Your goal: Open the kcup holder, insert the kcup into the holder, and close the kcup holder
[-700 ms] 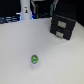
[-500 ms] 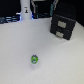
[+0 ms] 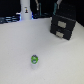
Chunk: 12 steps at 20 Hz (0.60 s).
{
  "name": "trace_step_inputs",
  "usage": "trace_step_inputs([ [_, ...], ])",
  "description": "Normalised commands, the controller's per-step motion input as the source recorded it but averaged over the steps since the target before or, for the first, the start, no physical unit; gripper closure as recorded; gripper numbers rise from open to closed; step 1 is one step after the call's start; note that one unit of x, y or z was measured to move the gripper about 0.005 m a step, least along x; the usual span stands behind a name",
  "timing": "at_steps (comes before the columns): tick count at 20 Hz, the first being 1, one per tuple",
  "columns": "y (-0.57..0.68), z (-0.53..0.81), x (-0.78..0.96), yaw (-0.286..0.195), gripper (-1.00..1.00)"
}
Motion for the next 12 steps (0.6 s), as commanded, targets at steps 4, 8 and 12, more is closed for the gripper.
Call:
trace_step_inputs([
  [4, 0.64, 0.01, -0.28, -0.180, -1.00],
  [8, 0.66, 0.00, -0.29, -0.172, -1.00],
  [12, 0.69, -0.03, -0.26, -0.163, -1.00],
])
